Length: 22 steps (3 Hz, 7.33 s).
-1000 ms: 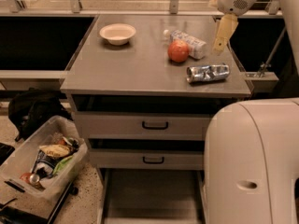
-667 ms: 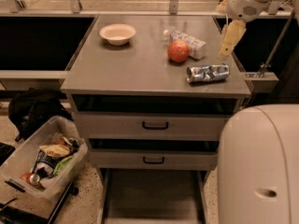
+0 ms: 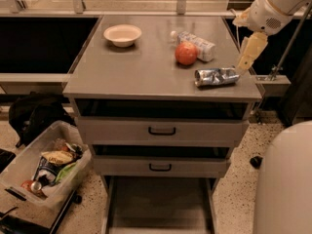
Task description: Place redbull can into bottom drawer
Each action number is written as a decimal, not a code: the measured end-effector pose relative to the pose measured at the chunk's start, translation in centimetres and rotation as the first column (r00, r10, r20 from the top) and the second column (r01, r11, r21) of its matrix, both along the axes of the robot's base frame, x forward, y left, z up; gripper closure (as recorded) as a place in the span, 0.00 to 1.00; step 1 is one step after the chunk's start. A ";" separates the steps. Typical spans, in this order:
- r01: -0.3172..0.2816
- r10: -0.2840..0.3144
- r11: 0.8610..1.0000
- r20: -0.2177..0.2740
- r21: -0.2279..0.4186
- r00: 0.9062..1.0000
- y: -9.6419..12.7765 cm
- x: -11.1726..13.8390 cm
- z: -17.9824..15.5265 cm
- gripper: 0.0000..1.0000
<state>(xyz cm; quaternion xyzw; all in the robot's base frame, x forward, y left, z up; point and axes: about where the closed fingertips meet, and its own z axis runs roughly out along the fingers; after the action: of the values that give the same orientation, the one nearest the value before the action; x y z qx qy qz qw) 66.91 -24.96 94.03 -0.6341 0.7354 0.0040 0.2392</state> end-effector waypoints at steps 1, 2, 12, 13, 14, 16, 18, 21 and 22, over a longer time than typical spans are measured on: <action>0.000 0.000 1.000 0.000 0.000 1.000 0.0 0.0 0.0 0.00; -0.023 0.023 1.000 -0.034 0.008 0.999 0.8 0.3 -2.0 0.00; -0.116 0.128 0.991 -0.253 0.062 0.959 5.5 -1.2 -11.9 1.00; -0.116 0.128 0.991 -0.253 0.062 0.959 5.5 -1.5 -11.4 1.00; -0.116 0.128 0.991 -0.253 0.062 0.959 5.5 -1.5 -10.9 1.00; 0.245 -0.243 0.969 -0.046 0.040 0.969 -2.7 -7.9 -4.7 1.00; 0.276 -0.318 0.937 0.194 0.215 0.928 5.4 -20.3 4.9 1.00; 0.248 -0.276 0.957 0.214 0.149 0.937 10.1 -28.6 3.4 1.00; 0.328 -0.360 0.924 0.162 0.196 0.919 7.0 -30.0 -1.1 1.00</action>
Offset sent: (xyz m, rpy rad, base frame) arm -0.0032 0.0134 -0.0396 0.0115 0.0885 0.0527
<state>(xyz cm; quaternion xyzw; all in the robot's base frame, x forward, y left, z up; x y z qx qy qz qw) 36.88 -17.95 92.94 -0.4698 0.8057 -0.0395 0.3587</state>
